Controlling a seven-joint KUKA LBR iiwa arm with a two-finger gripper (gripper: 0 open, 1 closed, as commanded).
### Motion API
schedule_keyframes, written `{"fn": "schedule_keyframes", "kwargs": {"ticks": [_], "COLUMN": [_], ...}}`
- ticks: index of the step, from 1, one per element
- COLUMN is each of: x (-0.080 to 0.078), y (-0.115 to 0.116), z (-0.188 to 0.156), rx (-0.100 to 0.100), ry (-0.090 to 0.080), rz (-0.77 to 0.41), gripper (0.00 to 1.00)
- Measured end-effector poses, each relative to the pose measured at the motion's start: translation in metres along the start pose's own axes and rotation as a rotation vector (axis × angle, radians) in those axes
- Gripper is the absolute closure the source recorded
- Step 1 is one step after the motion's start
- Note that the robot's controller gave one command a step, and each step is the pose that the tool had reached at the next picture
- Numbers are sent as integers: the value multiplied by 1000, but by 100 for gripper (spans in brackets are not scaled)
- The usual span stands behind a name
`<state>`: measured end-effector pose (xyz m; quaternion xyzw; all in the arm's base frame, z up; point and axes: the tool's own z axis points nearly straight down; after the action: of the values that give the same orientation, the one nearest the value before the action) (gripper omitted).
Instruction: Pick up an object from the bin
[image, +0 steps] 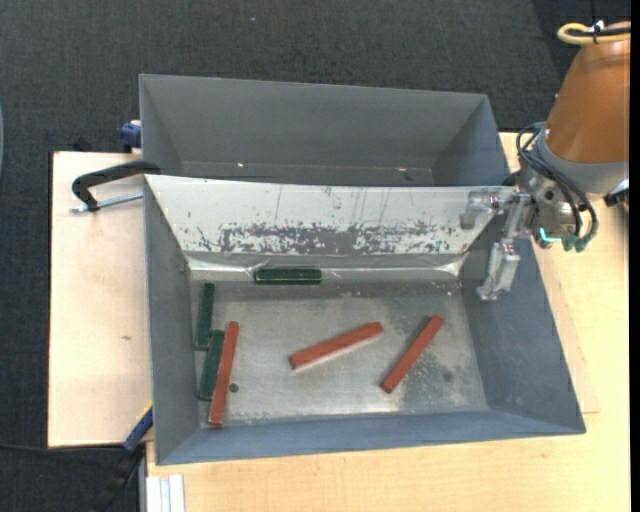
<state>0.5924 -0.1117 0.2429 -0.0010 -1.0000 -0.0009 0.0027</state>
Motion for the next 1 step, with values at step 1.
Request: {"fn": "schedule_keyframes", "kwargs": {"ticks": [1], "x": [-1], "y": [0], "z": [-5], "rx": [2], "ry": [-8], "rz": [-2], "gripper": [0]}}
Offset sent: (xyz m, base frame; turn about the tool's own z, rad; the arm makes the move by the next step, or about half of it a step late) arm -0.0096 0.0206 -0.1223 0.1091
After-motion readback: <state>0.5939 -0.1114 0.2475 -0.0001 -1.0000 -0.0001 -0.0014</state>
